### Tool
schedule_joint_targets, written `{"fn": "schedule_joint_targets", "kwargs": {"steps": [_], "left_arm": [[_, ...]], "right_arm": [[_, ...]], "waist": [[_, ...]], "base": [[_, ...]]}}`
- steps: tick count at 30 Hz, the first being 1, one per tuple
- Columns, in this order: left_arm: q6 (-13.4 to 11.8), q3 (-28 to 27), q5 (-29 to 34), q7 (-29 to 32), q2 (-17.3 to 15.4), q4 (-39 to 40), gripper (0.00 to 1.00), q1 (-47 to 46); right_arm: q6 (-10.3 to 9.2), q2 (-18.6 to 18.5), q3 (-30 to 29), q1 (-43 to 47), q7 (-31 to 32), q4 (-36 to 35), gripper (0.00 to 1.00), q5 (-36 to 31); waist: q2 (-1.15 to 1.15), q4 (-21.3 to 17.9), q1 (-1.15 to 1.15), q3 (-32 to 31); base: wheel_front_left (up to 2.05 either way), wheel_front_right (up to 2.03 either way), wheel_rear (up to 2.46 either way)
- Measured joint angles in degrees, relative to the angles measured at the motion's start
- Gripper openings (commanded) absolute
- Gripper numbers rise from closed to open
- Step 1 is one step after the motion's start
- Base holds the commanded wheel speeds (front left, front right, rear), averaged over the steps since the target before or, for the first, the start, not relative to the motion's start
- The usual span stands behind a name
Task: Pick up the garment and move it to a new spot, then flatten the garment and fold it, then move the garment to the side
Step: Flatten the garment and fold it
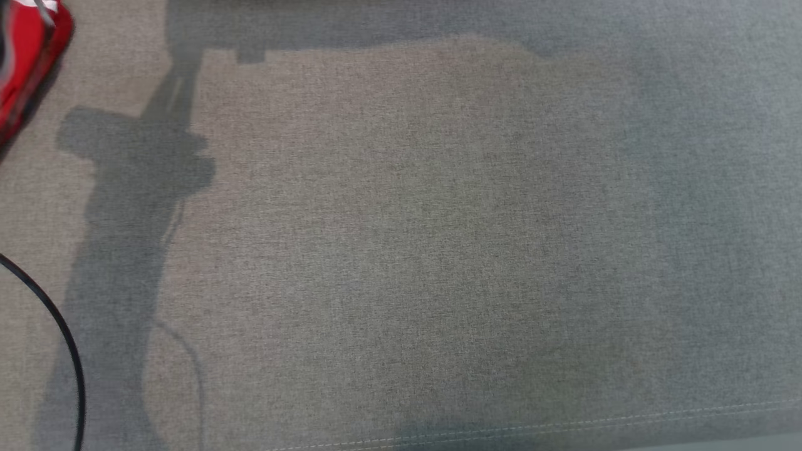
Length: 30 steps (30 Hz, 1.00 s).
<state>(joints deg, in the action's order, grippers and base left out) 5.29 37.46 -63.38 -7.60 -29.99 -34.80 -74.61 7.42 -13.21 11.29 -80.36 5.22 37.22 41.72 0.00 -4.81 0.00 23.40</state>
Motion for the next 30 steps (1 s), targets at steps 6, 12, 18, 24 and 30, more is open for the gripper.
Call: {"fn": "schedule_joint_targets", "kwargs": {"steps": [6,12,18,24,30], "left_arm": [[1.4,3.0,-3.4,0.2,1.2,-3.9,0.0,13.3],[1.8,4.4,-6.0,-4.6,3.8,-6.5,0.0,26.1],[1.8,4.4,-6.9,-6.5,4.0,-5.6,0.0,32.2],[1.8,4.9,-5.3,-6.6,4.2,-5.3,0.0,40.6],[1.8,2.6,-1.9,-6.6,5.4,-5.0,0.0,47.0]], "right_arm": [[-0.01,-4.3,5.6,14.5,6.5,-1.6,0.0,7.4],[-0.01,-8.9,12.1,29.0,9.1,-9.1,0.0,15.2],[-0.01,-13.3,17.0,36.5,14.6,-14.8,0.0,20.4],[-0.01,-17.0,20.7,44.2,18.0,-19.1,0.0,23.9],[-0.01,-18.5,23.2,52.5,21.9,-21.9,0.0,27.5]], "waist": [[0.0,-0.6,0.0,1.4],[0.0,-0.1,0.0,0.5],[0.0,0.2,0.0,-2.2],[0.0,0.4,0.0,-7.3],[0.0,0.8,0.0,-12.5]], "base": [[0.0,0.0,0.0],[0.0,0.0,0.0],[0.0,0.0,0.0],[0.0,0.0,0.0],[0.0,0.0,0.0]]}}
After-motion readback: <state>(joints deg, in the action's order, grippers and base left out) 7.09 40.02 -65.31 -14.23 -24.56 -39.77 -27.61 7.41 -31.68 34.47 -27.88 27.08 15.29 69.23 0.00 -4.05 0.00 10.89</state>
